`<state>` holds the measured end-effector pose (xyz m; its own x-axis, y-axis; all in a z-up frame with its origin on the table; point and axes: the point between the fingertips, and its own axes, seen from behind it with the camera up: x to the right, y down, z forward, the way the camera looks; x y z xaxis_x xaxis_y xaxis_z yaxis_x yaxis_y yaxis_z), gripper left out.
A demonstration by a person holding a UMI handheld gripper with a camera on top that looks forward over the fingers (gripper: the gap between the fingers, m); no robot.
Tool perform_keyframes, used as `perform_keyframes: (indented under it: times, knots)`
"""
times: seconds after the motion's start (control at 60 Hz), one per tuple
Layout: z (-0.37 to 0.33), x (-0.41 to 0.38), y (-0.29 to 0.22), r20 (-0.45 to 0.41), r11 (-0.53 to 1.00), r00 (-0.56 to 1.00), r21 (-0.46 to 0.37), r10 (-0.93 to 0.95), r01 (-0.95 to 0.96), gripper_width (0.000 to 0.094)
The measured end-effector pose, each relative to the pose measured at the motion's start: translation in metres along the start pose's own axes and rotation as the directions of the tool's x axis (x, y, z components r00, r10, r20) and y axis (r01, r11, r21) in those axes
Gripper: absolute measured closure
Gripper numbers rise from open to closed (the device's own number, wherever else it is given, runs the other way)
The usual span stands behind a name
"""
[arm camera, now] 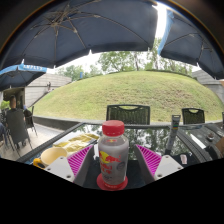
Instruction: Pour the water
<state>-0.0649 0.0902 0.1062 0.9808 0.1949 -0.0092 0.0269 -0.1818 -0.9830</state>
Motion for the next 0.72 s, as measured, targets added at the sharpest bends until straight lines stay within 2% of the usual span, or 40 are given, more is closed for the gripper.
perform_keyframes:
  times: [0.283, 0.517, 0.717]
  knots:
    - [-0.107, -0.011, 0.016, -0.042, 0.995, 0.994, -0.005, -0.097, 0.097, 0.0092]
    - [-0.161, -0.037, 0.043, 0.002, 0.996, 0.996, -0.008, -0.085, 0.085, 0.0101]
    - [-0.170, -0.030, 0.061, 0.046, 0.998, 0.998, -0.024, -0.051, 0.052, 0.0099]
